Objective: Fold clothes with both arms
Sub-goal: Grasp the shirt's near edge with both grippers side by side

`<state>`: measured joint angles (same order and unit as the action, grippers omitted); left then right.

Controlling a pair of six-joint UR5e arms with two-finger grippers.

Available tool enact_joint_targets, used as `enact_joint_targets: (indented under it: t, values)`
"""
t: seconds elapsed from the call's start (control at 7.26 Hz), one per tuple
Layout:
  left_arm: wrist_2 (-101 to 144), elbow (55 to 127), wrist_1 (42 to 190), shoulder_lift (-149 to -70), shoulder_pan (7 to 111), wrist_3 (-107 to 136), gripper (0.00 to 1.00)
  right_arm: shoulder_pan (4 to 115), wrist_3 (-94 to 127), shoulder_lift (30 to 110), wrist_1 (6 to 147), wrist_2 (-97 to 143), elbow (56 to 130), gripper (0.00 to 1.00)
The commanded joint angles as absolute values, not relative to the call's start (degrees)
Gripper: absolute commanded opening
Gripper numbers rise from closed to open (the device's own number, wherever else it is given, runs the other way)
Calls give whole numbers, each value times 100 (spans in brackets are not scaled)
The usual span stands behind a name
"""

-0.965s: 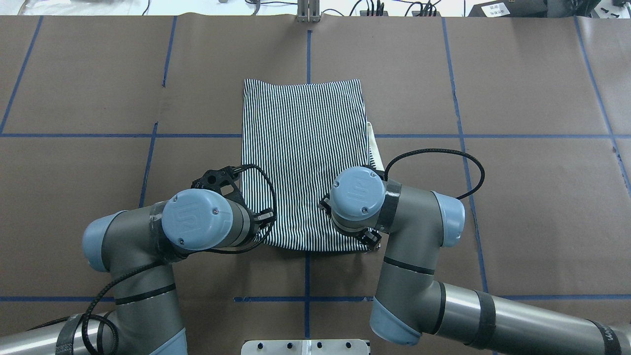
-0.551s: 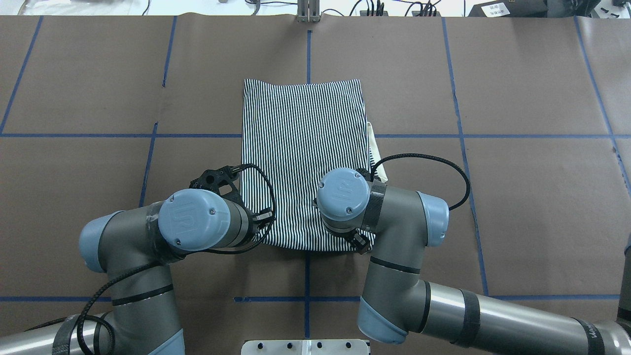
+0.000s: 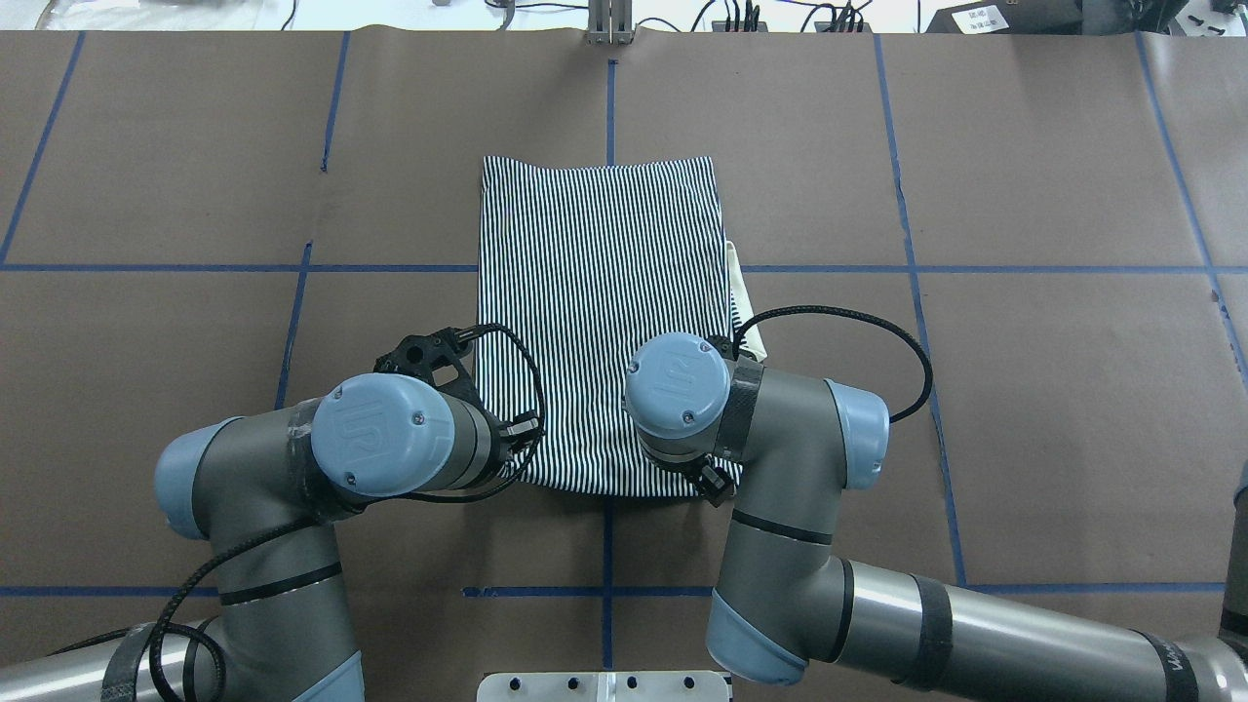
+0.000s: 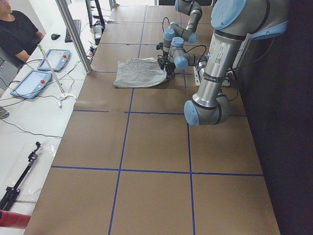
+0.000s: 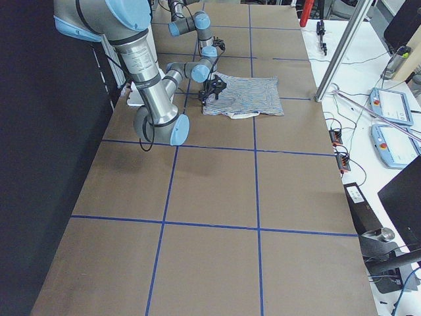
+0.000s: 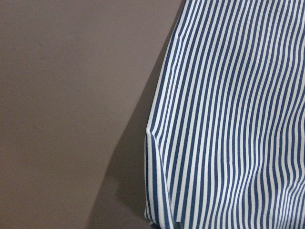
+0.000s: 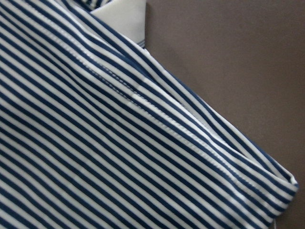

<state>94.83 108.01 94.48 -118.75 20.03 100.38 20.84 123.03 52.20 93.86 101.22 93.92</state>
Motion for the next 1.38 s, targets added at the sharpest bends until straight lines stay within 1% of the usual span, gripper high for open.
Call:
enact_joint_targets:
  t: [0.0, 1.24]
  values:
    - [9483, 10802, 9448, -11874, 1995, 10055, 0, 1935, 12296, 5256, 9571, 10099, 9484, 100]
    - [9483, 10802, 9448, -11883, 1978, 10072, 0, 1942, 12199, 5212, 9457, 10029, 9404, 100]
